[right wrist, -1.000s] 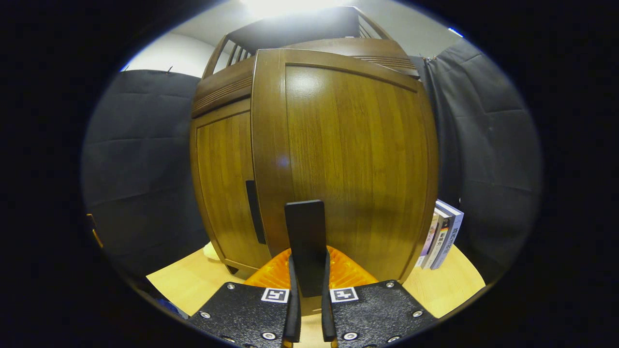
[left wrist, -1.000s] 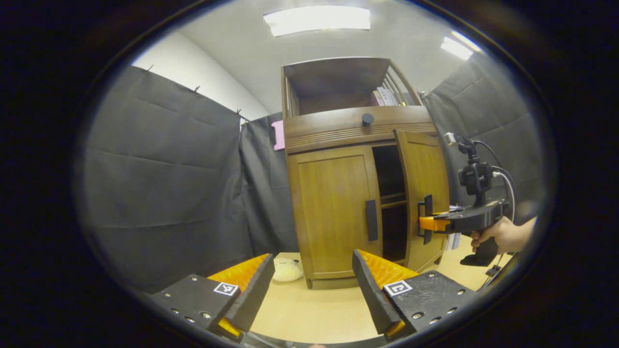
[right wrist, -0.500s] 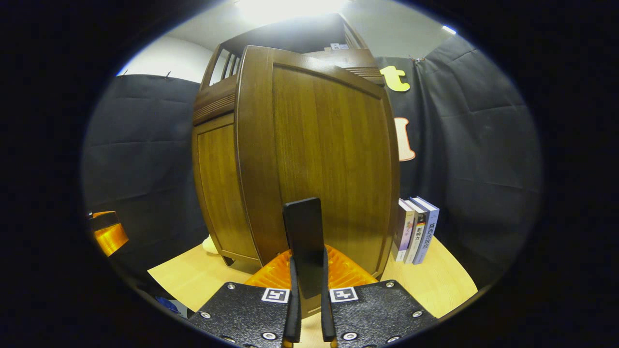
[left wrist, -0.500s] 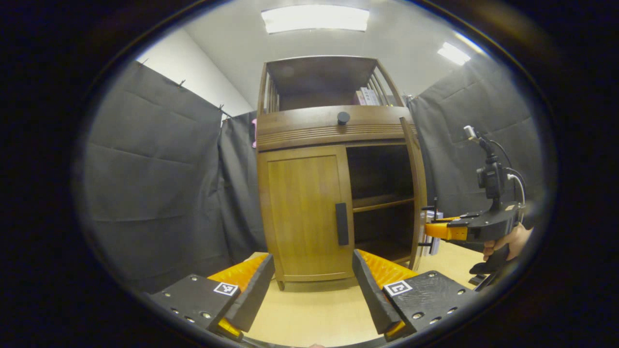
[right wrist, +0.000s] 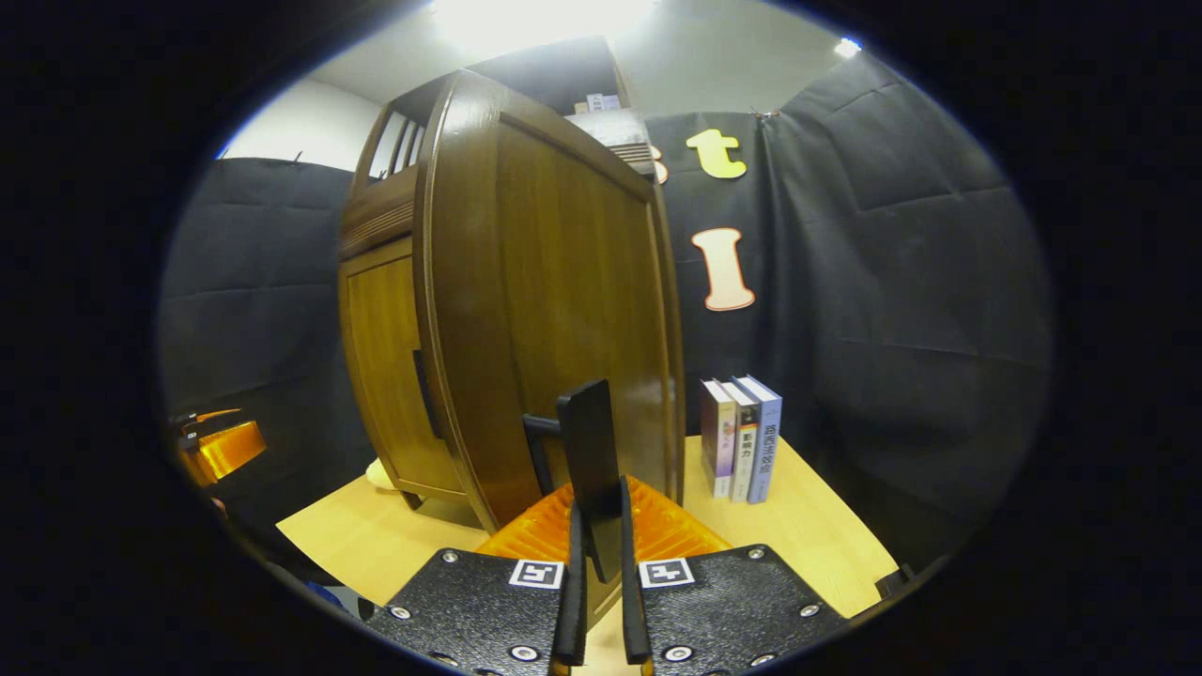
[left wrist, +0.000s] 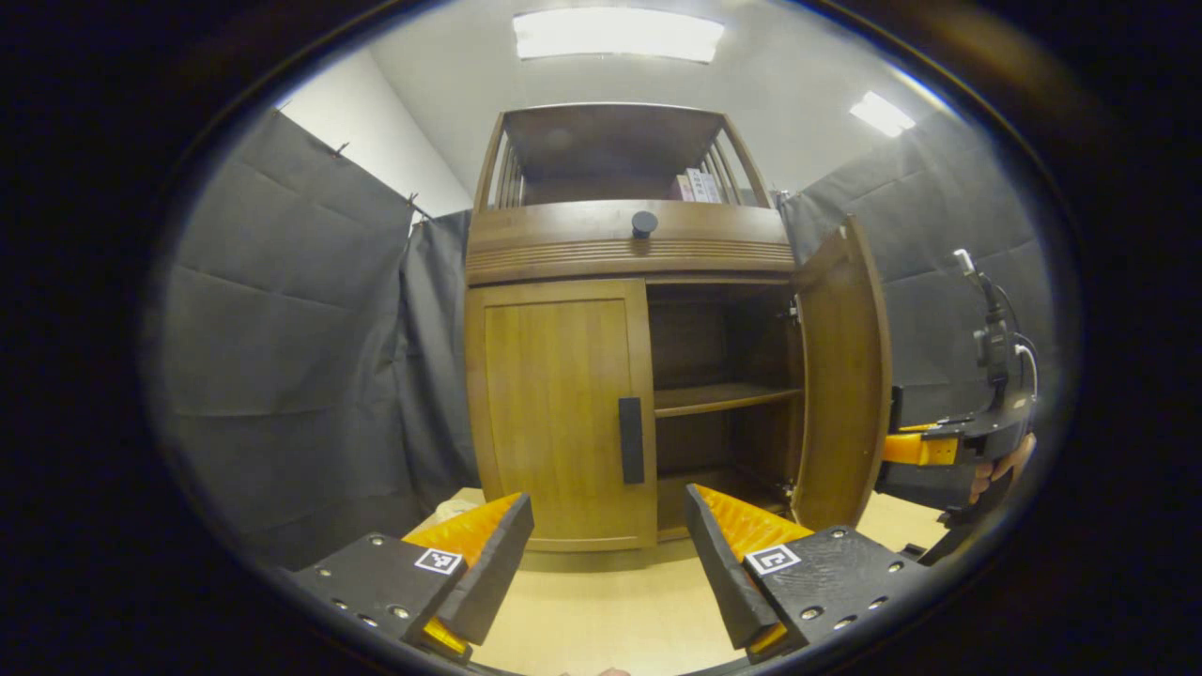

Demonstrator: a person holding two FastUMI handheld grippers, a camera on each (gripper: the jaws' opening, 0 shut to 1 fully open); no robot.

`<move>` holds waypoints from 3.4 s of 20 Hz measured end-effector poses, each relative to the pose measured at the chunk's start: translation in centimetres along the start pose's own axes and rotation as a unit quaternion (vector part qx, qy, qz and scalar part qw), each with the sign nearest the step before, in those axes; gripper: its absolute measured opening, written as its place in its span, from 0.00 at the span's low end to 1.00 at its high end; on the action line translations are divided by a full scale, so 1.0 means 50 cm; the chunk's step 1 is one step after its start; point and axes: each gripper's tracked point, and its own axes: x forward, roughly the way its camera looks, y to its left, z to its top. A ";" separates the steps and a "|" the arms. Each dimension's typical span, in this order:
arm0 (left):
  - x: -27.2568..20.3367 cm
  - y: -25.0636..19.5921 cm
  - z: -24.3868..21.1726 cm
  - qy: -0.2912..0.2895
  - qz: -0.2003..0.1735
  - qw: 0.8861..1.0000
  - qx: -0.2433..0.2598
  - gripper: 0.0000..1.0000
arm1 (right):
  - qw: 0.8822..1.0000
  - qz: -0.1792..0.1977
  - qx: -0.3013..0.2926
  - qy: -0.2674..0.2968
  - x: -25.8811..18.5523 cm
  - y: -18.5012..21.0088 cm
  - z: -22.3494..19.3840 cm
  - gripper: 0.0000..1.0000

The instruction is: Open the right door of the double-door shoe cabinet with the right hand, and open the left door with the left hand.

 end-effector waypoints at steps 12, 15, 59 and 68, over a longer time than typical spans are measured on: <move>0.008 -0.005 -0.002 0.009 -0.019 1.000 -0.002 0.93 | 0.997 -0.072 0.012 0.023 -0.023 -0.116 -0.022 0.08; 0.010 -0.007 -0.004 0.012 -0.026 1.000 -0.008 0.96 | 0.995 -0.096 0.023 0.015 -0.042 -0.146 -0.021 0.06; 0.052 -0.007 -0.040 0.099 -0.025 0.994 -0.042 0.87 | 0.997 -0.072 -0.037 -0.007 -0.260 0.076 0.000 0.94; 0.070 -0.033 -0.032 0.094 -0.037 0.995 -0.021 0.55 | 0.997 -0.059 -0.040 -0.006 -0.267 0.090 -0.010 0.92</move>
